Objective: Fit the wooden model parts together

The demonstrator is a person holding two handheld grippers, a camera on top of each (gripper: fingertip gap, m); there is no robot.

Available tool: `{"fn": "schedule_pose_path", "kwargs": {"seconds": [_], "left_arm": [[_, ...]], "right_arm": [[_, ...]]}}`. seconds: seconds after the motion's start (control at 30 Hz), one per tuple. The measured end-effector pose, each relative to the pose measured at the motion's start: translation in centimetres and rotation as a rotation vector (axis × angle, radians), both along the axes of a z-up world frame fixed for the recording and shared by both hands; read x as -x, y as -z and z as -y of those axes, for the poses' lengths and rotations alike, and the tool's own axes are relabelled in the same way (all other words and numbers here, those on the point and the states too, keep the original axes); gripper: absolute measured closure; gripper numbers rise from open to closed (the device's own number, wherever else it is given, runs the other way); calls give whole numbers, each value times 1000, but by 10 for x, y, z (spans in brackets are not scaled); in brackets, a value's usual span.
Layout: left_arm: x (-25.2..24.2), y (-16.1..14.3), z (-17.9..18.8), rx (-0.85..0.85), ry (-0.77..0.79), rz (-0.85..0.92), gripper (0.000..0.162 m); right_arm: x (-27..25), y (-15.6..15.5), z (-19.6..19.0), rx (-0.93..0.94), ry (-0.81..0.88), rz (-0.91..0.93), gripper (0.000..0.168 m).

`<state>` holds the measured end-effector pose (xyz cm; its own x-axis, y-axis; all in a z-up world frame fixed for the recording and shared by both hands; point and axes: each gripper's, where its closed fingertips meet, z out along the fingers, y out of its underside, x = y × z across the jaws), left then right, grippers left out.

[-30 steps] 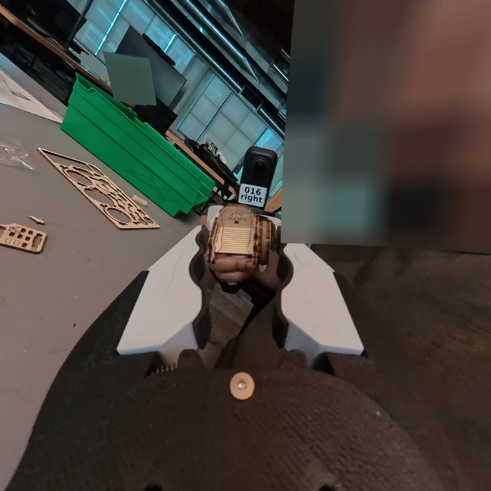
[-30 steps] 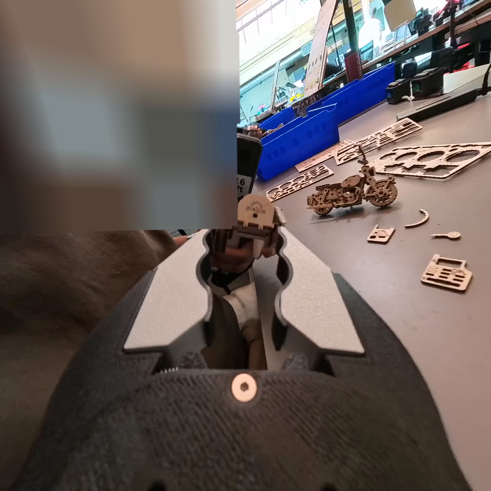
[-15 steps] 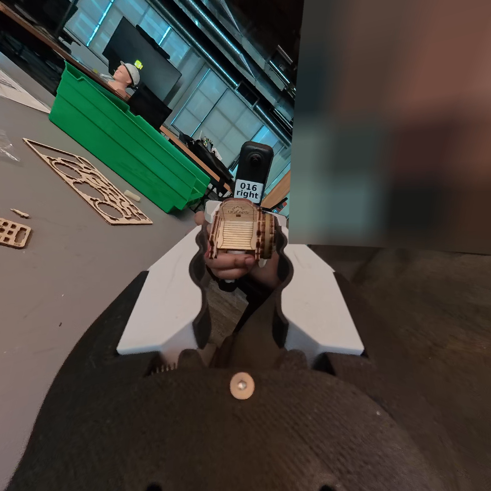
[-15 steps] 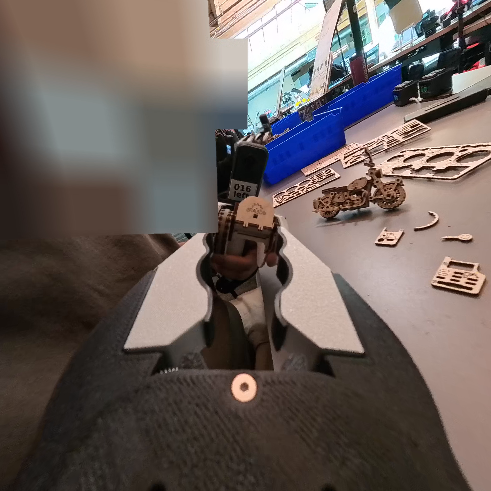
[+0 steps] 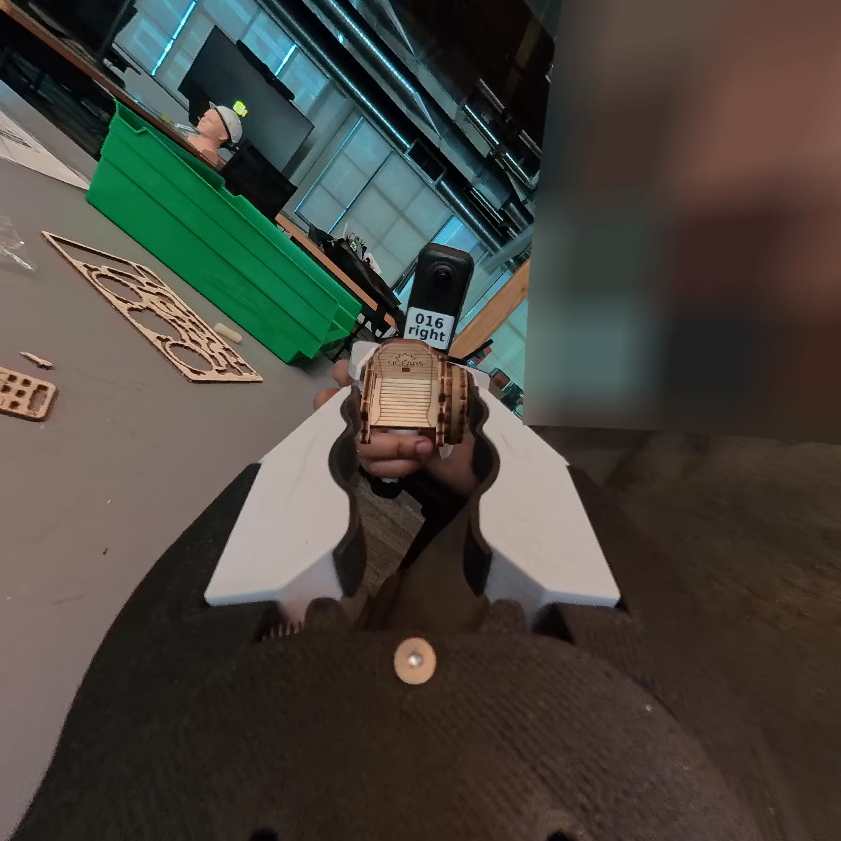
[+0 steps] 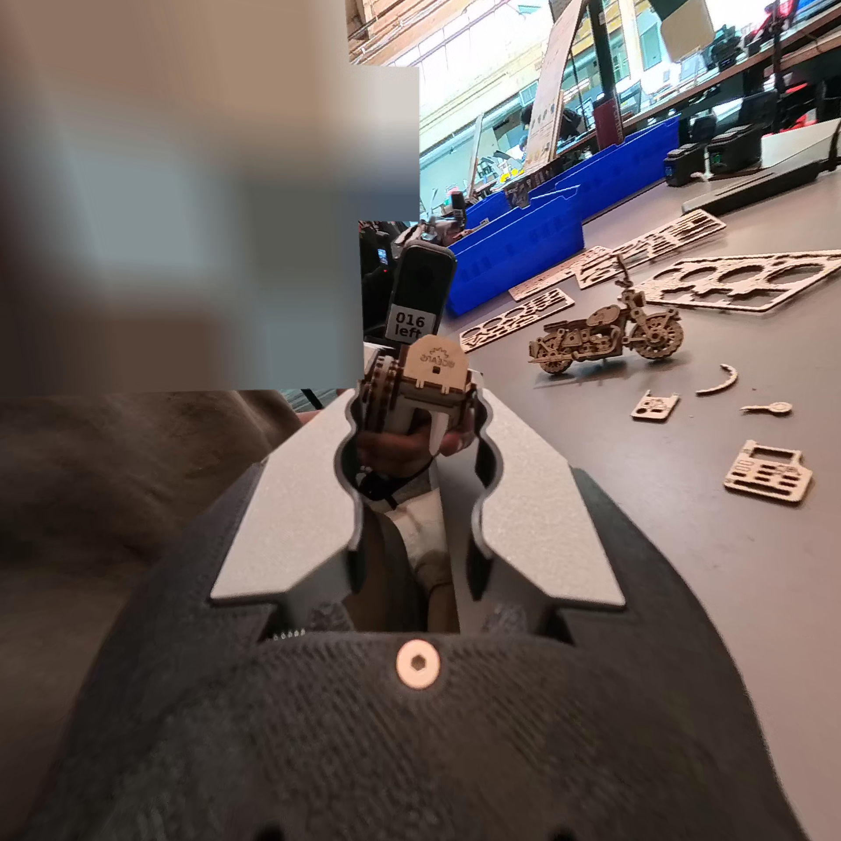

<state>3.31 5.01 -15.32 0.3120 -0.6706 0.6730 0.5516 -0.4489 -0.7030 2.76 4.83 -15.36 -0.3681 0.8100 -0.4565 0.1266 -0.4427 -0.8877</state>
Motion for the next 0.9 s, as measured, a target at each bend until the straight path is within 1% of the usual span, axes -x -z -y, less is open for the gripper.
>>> {"fn": "schedule_pose_path", "kwargs": {"seconds": [0.13, 0.2, 0.3, 0.37, 0.47, 0.57, 0.6, 0.63, 0.67, 0.7, 0.77, 0.9], "left_arm": [[10, 0, -6, 10, -43, 8, 119], [17, 3, -12, 14, -81, -45, 118], [34, 12, -28, 20, -188, -222, 119], [51, 19, -41, 18, -275, -357, 118], [68, 28, -58, 0, -315, -520, 118], [76, 37, -73, 0, -310, -582, 118], [78, 39, -78, 10, -307, -577, 118], [78, 40, -81, 19, -302, -568, 118], [79, 41, -84, 24, -300, -560, 118], [80, 42, -86, 22, -300, -556, 118], [82, 40, -87, 5, -301, -555, 118], [87, 34, -80, -9, -307, -546, 118]], "right_arm": [[0, 3, -10, -15, 42, 15, 119], [-1, 4, -18, -10, 73, 21, 116], [-1, 8, -34, 3, 139, 38, 118], [2, 18, -47, 0, 202, 93, 123], [5, 40, -57, -8, 244, 204, 126], [11, 64, -70, -74, 313, 323, 135], [14, 72, -77, -76, 354, 374, 154], [18, 78, -82, -74, 380, 414, 167], [22, 84, -86, -71, 400, 454, 168], [25, 90, -89, -73, 410, 494, 168], [32, 97, -87, -99, 383, 541, 150], [42, 96, -96, -198, 425, 540, 129]]}}
